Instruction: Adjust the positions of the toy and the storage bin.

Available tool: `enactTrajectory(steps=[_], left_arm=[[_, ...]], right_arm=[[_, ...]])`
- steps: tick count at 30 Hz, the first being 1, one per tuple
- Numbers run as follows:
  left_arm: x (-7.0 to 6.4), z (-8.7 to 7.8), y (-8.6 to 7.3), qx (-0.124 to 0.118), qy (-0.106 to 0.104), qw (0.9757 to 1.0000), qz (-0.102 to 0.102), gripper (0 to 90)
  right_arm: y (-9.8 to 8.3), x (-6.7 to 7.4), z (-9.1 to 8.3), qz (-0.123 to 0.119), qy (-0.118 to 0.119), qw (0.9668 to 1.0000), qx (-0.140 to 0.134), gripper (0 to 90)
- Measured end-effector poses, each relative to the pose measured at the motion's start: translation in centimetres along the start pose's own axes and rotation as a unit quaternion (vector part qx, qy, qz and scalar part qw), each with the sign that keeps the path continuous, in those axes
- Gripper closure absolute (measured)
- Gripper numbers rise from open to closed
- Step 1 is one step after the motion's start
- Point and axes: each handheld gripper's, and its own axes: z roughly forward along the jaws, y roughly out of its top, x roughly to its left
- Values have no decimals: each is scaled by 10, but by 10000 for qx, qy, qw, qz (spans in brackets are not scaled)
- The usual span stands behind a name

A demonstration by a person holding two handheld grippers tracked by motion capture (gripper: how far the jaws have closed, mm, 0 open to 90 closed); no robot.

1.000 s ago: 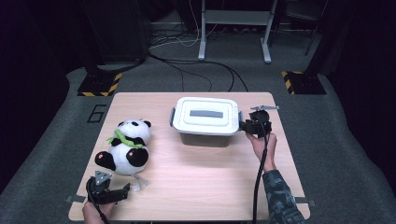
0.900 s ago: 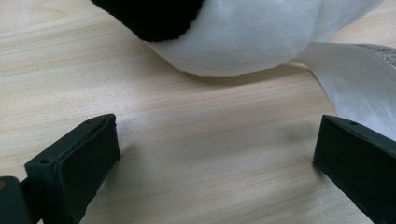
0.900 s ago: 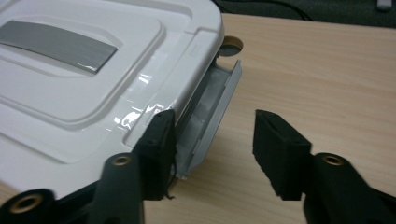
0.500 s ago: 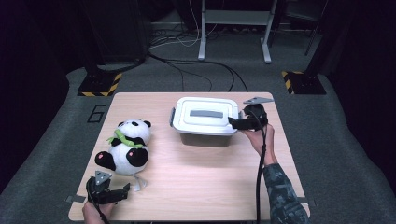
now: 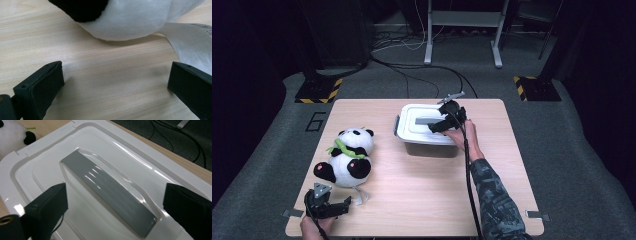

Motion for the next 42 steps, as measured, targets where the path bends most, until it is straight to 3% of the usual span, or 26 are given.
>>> enactTrajectory(steps=[2, 6, 14, 23, 42], left_arm=[[0, 0, 0, -1, 0, 10000, 1, 0], [0, 0, 0, 0, 0, 10000, 0, 0], [0, 0, 0, 1, 0, 10000, 0, 0], [0, 0, 0, 0, 0, 10000, 1, 0], [0, 0, 0, -3, -9, 10000, 3, 0]], right_arm=[[2, 1, 5, -144, -15, 9999, 24, 178], [6, 0, 10, -191, 83, 9998, 58, 319], [9, -2, 12, -207, 369, 9990, 118, 455], [7, -2, 8, -170, 375, 9990, 186, 493], [-13, 1, -12, -363, 515, 9979, 116, 602]])
